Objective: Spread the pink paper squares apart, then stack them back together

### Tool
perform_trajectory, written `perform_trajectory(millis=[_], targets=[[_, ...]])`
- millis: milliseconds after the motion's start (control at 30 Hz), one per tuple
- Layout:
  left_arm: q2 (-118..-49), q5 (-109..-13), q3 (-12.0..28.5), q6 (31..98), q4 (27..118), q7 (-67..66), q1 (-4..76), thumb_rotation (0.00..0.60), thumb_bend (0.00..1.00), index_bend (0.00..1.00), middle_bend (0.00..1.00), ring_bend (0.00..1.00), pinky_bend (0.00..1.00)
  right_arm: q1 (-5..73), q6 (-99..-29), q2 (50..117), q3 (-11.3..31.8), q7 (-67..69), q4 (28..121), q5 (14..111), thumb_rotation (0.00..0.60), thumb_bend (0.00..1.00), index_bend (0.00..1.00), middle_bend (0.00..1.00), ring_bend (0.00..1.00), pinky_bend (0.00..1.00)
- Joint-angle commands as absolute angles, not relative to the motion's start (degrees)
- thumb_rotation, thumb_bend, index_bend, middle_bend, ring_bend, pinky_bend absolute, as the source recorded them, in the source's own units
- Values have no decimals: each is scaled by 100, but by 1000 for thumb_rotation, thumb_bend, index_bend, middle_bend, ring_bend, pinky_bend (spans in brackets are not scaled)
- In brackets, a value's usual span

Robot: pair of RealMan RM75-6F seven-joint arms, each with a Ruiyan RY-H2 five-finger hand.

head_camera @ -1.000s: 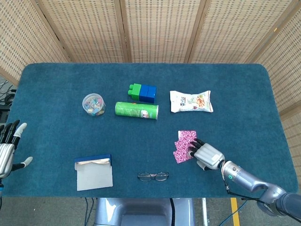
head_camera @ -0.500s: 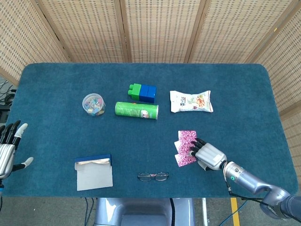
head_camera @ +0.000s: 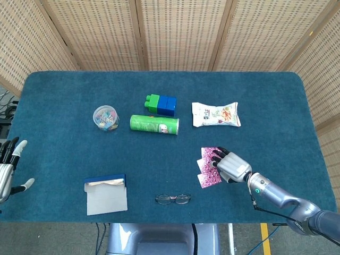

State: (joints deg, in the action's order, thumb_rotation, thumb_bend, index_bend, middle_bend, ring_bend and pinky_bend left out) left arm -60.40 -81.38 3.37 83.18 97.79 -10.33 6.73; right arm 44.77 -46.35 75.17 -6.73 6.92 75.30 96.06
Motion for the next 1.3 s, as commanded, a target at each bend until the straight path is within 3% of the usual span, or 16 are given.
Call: perform_trajectory(millis=[33, 633, 1300], targets=[[-6039, -8133, 334, 8315, 9769, -1027, 669, 600, 133, 36, 0, 0, 0, 4502, -4599, 7576, -686, 727, 7469, 9620, 600, 672, 261, 214, 0, 0], [-6039, -8099, 323, 8310, 9696, -958, 635, 600, 133, 36, 0, 0, 0, 4515, -4509, 7849, -746, 607, 6987, 9611, 600, 672, 260, 214, 0, 0], [-6062, -8133, 334, 8280, 9763, -1080, 679, 600, 133, 36, 0, 0, 0, 4167, -4580, 7581, -894, 464, 6808, 9361, 600, 672, 262, 217, 0, 0]])
